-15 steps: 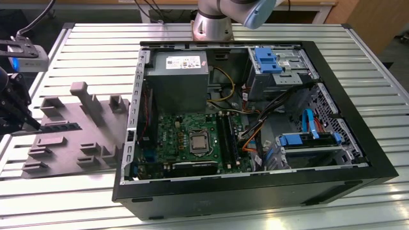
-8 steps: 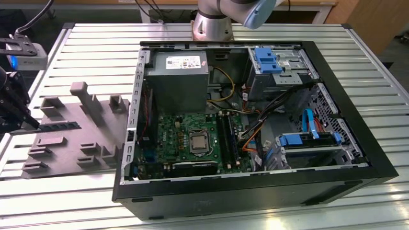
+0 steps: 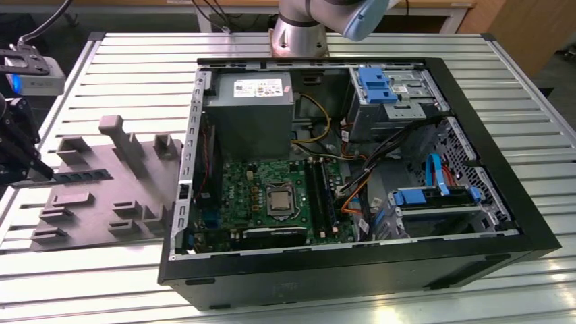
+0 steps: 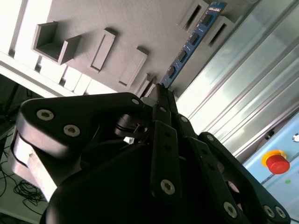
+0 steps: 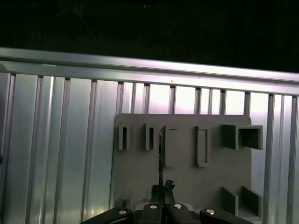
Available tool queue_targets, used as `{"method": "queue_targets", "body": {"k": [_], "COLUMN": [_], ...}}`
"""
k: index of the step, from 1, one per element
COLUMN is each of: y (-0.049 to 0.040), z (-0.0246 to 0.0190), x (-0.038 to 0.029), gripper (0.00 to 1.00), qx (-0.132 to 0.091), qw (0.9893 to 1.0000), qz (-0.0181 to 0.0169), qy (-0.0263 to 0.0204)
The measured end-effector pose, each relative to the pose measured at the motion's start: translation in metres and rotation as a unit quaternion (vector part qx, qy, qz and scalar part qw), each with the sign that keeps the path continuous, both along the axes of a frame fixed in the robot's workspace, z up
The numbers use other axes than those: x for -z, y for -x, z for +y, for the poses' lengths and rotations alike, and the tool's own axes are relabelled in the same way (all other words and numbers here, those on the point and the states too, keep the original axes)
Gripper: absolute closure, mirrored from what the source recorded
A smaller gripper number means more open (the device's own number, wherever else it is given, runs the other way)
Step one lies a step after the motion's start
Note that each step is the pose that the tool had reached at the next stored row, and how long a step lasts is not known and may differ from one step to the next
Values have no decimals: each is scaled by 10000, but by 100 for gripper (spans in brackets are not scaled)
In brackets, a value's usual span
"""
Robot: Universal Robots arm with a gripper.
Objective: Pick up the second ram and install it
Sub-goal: 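Pick up the second ram and move it above second insertion slot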
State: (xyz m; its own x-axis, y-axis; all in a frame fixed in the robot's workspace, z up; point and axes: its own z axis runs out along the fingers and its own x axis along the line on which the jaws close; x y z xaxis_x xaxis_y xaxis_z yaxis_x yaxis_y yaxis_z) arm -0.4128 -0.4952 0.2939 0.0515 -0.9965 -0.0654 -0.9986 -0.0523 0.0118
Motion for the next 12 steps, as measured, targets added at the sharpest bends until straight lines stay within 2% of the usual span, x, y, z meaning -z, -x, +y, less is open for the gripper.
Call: {"method": "queue_targets", "body": {"k": [12], "y": [0], "z": [0], "x": [-77], "gripper": [89], "qx": [0], "qw": [10000], "qz": [-1], "qy": [-14]}}
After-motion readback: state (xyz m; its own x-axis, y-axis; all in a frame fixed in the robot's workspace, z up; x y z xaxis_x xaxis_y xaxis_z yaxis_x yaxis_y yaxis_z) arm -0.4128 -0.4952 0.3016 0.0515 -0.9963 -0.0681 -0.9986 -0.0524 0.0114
